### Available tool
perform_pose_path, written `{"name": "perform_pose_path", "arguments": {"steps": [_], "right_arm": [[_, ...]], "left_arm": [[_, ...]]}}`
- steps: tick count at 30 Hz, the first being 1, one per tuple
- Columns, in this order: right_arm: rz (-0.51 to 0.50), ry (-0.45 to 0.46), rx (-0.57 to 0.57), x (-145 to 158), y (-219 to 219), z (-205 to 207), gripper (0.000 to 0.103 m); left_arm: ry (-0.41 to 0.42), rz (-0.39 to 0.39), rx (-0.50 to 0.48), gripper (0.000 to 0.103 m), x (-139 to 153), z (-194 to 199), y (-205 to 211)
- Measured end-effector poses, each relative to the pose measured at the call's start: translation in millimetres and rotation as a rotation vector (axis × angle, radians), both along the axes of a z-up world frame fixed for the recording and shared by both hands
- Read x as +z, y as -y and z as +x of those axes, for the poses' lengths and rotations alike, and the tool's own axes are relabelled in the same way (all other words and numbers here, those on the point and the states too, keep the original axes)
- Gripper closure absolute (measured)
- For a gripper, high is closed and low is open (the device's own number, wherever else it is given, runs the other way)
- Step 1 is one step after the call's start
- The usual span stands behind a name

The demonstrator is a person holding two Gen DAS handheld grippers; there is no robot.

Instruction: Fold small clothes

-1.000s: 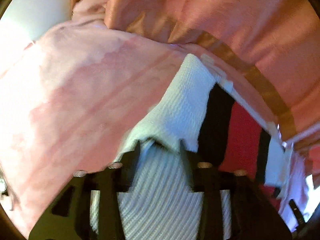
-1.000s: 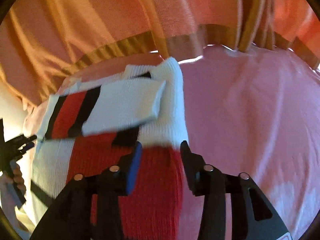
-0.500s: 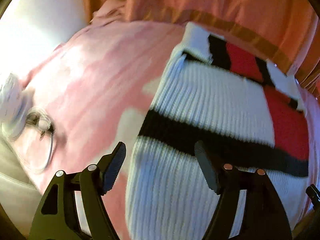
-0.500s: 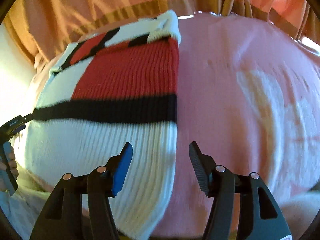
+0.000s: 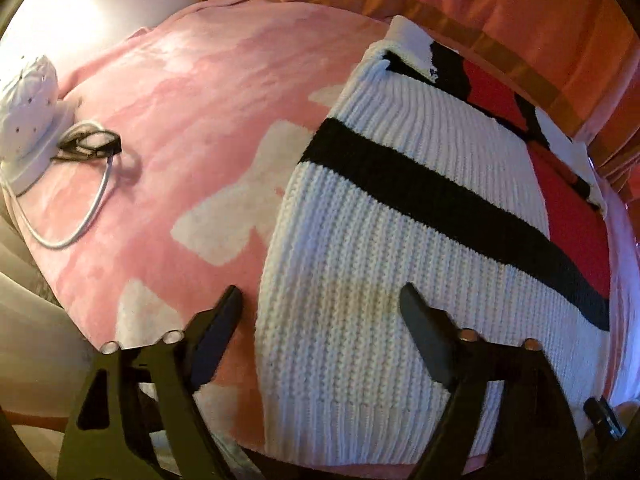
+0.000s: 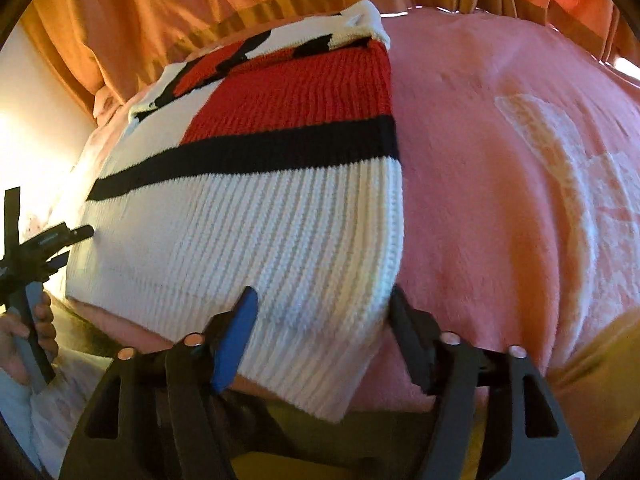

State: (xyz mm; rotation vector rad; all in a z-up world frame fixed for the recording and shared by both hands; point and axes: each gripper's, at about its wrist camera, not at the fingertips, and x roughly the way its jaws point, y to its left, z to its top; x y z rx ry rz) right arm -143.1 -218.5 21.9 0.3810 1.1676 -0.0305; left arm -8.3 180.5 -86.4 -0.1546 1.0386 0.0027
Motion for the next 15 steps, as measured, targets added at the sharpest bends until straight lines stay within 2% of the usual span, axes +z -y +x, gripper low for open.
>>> {"name": "perform_pose_path", "arguments": {"steps": [1,2,3,4,7,10,12,15], "right_arm": [[-0.006,0.001,0.001,0,0,2,0.082],[0.022,0.001,0.009,-1,3,6,0.091],[0.045,0.004,-0.001,1,5,6,0.091],[0.05,0.018,-0.01,7,8,6,0.092],[-0.002,0.1,-0.011,46,20,1,0.093],[-0.035,0.143,-0.02,79,38,-12,0.093],[-0.059,0.142,-0.021,90,47,-21,0.093],[-0.084,0.109,-0.023,94,58,-41,0.093]], "left_arm": [[0.002,-0.008,-0.012,0.058,2,1,0],[-0.006,-0.036,-0.017,0.081,3,2,-1],[-0.016,-0.066,-0.017,0.091,5,3,-2],[-0.014,-0.088,-0.015,0.097,9,1,-4],[0.023,-0.1,-0.041,0.098,32,-18,0],[0.034,-0.112,-0.09,0.098,50,-39,8],[0.034,-0.127,-0.125,0.098,61,-55,14],[0.021,-0.108,-0.171,0.098,68,-81,26]]}}
